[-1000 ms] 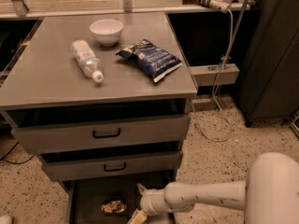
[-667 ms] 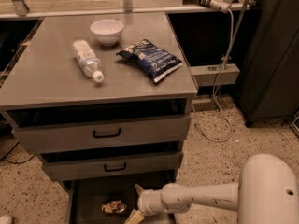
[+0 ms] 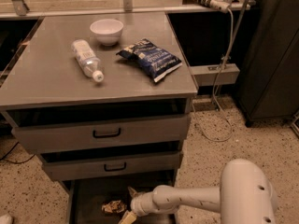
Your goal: Pick orange can from bottom drawer and place on counter
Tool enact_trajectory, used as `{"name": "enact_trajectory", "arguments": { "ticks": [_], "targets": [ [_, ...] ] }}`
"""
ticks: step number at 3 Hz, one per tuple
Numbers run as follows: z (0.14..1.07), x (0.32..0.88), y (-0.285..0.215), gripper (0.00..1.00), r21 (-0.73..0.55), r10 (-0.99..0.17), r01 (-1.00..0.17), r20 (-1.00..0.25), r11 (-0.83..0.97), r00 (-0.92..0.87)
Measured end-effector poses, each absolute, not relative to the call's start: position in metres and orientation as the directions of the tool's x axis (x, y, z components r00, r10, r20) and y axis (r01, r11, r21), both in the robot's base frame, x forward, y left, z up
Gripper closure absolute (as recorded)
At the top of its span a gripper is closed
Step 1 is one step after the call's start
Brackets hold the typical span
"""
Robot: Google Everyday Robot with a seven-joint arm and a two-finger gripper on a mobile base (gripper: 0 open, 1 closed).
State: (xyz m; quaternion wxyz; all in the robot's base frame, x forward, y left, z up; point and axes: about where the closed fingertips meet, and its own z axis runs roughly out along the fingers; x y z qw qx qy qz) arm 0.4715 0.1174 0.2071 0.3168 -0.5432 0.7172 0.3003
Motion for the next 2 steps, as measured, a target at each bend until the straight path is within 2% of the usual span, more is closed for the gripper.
{"name": "enact_trajectory", "arguments": {
  "ticks": [2],
  "targets": [
    [0.178,0.476,0.154,0.0,0.094,-0.577,-0.981,-0.798,0.169,-0.176]
  ]
}}
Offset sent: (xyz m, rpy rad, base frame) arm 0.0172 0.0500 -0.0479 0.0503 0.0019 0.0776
